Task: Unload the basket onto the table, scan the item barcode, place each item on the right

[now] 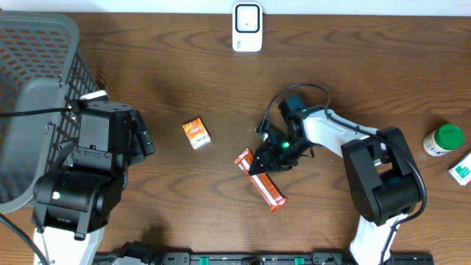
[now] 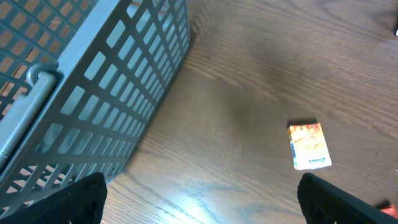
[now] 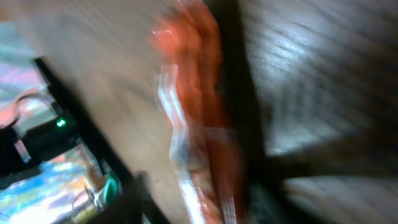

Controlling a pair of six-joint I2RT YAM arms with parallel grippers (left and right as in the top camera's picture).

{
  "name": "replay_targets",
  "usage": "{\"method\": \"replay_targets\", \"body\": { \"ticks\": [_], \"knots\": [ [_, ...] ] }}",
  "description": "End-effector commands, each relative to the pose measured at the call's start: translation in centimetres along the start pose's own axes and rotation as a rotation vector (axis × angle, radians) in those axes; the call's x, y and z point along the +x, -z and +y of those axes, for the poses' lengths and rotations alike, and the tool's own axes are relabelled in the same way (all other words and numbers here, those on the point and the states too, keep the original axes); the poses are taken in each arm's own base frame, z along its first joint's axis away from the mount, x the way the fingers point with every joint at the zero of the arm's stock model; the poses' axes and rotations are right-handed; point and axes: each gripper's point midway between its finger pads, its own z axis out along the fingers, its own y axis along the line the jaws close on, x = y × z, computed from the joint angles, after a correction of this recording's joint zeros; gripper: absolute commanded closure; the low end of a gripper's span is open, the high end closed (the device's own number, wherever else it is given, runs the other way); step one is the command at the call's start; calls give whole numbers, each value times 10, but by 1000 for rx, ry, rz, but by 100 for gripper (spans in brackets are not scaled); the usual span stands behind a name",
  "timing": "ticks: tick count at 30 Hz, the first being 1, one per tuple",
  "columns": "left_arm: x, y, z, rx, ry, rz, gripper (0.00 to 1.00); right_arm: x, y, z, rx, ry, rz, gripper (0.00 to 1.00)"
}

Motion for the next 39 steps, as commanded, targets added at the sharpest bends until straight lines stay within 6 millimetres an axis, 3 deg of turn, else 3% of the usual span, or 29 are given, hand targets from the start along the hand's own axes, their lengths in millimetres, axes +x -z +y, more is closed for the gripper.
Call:
{"method": "replay_targets", "body": {
  "ticks": [1, 5, 13, 20, 29, 33, 39],
  "knots": [
    [-2, 2, 0, 0, 12, -6, 2, 38, -23, -82, 330, -100, 135, 74],
    [-2, 2, 1, 0, 12, -7, 2, 38, -23, -81, 329, -93, 136, 99],
    [-2, 2, 1, -1, 13, -6, 2, 36, -24, -72, 278, -96, 133, 99],
    [-2, 2, 1, 0, 12, -7, 2, 16, -13, -42, 180, -98, 119, 99],
    [-2, 2, 1, -1, 13, -6, 2, -31, 14, -9, 154, -275, 13, 99],
    [-2, 2, 1, -1, 13, -6, 2, -43, 27, 13, 100, -234, -27, 99],
    [-2, 2, 1, -1, 13, -6, 2, -49, 65, 55, 44, -210, -145, 99]
  ]
}}
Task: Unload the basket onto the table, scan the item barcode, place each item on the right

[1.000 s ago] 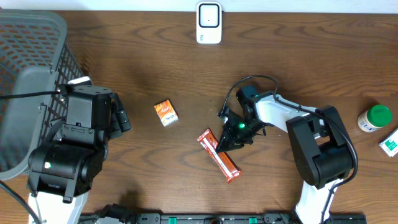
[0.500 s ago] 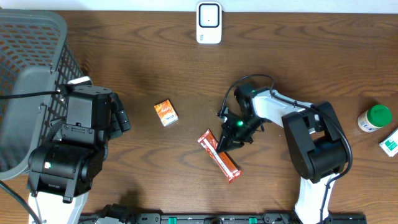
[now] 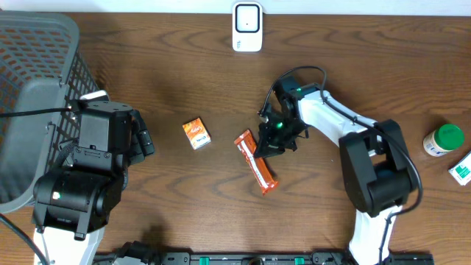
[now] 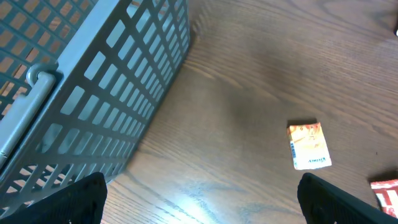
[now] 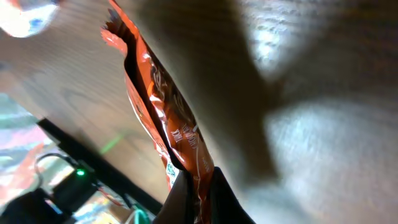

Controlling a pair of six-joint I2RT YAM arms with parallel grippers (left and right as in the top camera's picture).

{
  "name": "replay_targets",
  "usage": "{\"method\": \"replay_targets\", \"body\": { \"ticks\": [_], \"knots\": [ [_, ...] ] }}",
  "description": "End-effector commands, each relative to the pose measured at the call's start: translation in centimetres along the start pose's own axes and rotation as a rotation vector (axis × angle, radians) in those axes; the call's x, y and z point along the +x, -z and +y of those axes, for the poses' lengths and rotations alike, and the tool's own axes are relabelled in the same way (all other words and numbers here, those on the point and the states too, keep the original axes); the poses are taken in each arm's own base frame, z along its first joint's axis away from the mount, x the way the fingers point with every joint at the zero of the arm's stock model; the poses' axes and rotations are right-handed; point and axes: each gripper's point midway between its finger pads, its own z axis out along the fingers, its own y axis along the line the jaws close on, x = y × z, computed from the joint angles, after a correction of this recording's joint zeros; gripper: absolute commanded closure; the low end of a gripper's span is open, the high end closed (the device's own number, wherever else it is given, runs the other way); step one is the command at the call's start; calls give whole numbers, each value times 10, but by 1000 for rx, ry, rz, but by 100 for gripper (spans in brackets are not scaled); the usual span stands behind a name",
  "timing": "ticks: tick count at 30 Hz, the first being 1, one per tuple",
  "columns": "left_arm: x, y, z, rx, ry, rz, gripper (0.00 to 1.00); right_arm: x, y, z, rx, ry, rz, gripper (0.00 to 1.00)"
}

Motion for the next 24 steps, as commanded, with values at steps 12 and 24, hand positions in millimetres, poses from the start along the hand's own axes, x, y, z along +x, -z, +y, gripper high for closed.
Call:
{"method": "replay_targets", "body": {
  "ticks": [12, 24],
  "knots": [
    [-2, 2, 1, 0, 12, -6, 2, 39, 106, 95, -274, 133, -174, 99],
    [-2, 2, 1, -1, 12, -6, 2, 27, 105, 84, -194, 167, -233, 99]
  ]
}}
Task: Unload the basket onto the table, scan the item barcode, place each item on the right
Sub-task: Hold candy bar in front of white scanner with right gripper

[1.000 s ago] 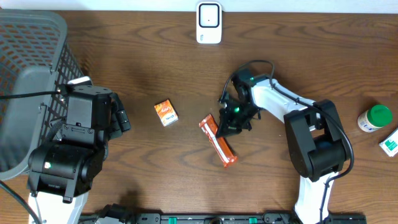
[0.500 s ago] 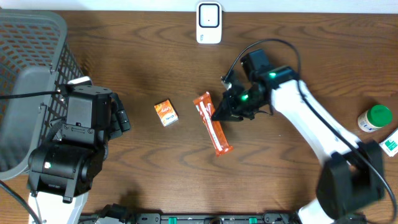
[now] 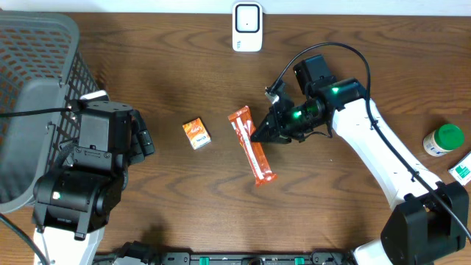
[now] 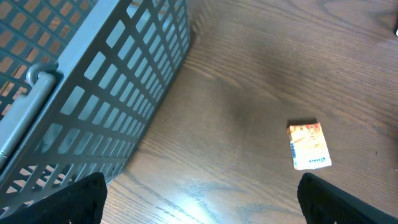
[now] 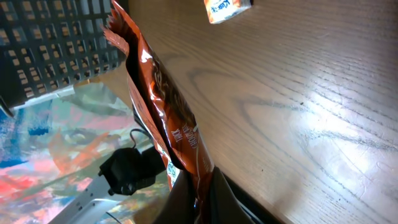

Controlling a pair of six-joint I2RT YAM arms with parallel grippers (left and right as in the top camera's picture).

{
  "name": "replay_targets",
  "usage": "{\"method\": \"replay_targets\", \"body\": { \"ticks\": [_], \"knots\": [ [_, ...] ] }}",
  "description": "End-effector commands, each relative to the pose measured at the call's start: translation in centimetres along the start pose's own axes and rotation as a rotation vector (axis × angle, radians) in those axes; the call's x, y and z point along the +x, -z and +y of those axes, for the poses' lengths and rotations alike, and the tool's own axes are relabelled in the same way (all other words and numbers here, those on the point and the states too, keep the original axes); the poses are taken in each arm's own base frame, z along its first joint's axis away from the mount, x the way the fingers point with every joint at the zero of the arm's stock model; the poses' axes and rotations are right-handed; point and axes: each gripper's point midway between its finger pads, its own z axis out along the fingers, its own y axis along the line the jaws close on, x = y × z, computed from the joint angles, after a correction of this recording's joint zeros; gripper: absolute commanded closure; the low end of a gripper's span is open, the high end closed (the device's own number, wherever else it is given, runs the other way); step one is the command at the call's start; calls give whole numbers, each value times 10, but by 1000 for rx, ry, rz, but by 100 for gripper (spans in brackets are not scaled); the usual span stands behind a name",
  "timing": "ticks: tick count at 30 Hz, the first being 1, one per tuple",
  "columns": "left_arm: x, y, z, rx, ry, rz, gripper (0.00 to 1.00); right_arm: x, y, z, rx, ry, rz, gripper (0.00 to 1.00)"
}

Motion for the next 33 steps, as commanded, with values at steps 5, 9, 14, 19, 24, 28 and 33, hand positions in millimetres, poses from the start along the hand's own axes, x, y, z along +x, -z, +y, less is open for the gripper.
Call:
{"method": "replay_targets", "body": {
  "ticks": [5, 9, 14, 19, 24, 28, 33],
  "knots": [
    [-2, 2, 1, 0, 12, -7, 2, -99, 45, -69, 554, 115, -485, 99],
    [-2, 2, 1, 0, 12, -7, 2, -151, 73, -47, 633, 264, -740, 99],
    [-2, 2, 1, 0, 12, -7, 2, -202, 109, -26, 818, 428, -1033, 99],
    [-2, 2, 1, -1, 12, -6, 2, -244, 103, -20, 929, 642, -1118, 99],
    [-2, 2, 1, 0, 12, -7, 2, -287, 100, -15, 989, 700, -1201, 99],
    [-2, 2, 1, 0, 12, -7, 2, -321, 87, 8, 1027, 820, -1200, 99],
    [-2, 2, 1, 0, 12, -7, 2, -362, 65, 17, 1265, 994, -1145, 99]
  ]
}}
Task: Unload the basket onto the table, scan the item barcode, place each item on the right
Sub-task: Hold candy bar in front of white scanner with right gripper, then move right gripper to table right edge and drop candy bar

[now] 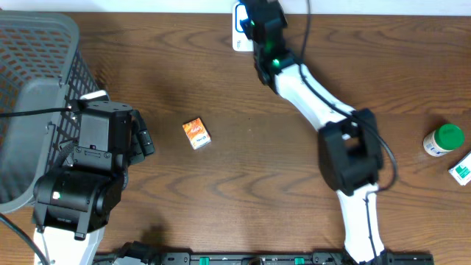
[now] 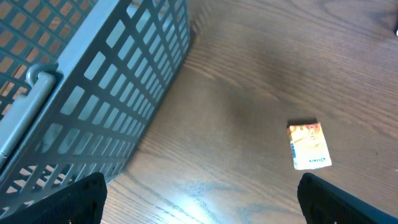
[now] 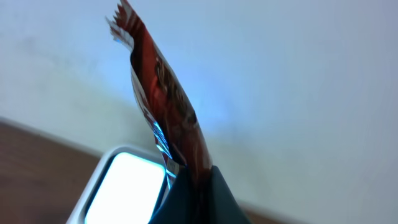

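Observation:
In the right wrist view my right gripper [image 3: 193,179] is shut on the lower end of a long orange-red snack wrapper [image 3: 163,102]. The wrapper stands up just over the white scanner [image 3: 118,186], whose window glows. Overhead, the right arm reaches to the far edge of the table and its gripper [image 1: 259,16] covers most of the scanner [image 1: 238,38]; the wrapper is hidden there. My left gripper [image 2: 199,208] stays open over bare wood by the basket, far from the scanner.
A grey mesh basket [image 1: 37,66] fills the left side. A small orange box [image 1: 196,134] lies mid-table, also seen as the box [image 2: 308,145] ahead of the left gripper. A green-capped bottle [image 1: 444,140] and a white-green box [image 1: 461,169] sit at the right edge.
My right gripper has moved from mid-table to the far edge with the wrapper, which now stands in front of the lit scanner. The left arm has not moved.
My right gripper was down at the wrapper lying on the table. Then it was shut on the wrapper's end, with the wrapper turned. Then it held the wrapper above the table's middle, and now at the scanner.

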Controlling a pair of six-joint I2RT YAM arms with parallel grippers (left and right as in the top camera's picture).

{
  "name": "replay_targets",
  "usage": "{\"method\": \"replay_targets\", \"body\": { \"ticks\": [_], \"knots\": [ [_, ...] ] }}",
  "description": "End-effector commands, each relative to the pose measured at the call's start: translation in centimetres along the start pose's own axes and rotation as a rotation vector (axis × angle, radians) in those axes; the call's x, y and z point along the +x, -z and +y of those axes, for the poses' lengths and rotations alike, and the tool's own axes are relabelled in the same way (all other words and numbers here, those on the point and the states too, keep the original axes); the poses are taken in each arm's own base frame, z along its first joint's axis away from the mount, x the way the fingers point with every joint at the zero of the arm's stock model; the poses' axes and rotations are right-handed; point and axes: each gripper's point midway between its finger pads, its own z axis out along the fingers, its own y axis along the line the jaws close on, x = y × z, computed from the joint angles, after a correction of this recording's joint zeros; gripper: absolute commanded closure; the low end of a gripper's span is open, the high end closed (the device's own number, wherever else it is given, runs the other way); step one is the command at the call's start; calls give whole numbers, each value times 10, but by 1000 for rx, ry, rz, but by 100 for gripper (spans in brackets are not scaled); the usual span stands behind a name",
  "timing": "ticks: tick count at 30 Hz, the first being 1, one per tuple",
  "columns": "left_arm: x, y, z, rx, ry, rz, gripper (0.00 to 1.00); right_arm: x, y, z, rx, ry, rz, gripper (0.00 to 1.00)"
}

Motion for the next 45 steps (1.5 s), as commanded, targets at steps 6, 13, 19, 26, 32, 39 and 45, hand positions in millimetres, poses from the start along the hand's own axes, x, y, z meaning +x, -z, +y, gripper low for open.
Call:
{"method": "replay_targets", "body": {
  "ticks": [6, 13, 19, 26, 32, 39, 45],
  "knots": [
    [-2, 2, 1, -1, 13, -7, 2, 15, -29, 50, 25, 310, 9, 99],
    [-2, 2, 1, -1, 12, -6, 2, 22, -31, 40, 77, 439, 33, 99],
    [-2, 2, 1, -1, 12, -6, 2, -2, -17, 10, 154, 526, 74, 99],
    [-2, 2, 1, -1, 12, -6, 2, -18, 35, -41, 128, 494, 280, 99],
    [-2, 2, 1, -1, 12, -6, 2, 5, 111, -86, 24, 368, 547, 99],
    [-2, 2, 1, -1, 12, -6, 2, 87, 164, -178, 96, 92, 914, 99],
    [-2, 2, 1, -1, 12, -6, 2, 150, 169, -283, 353, -190, 1017, 99]
  ]
}}
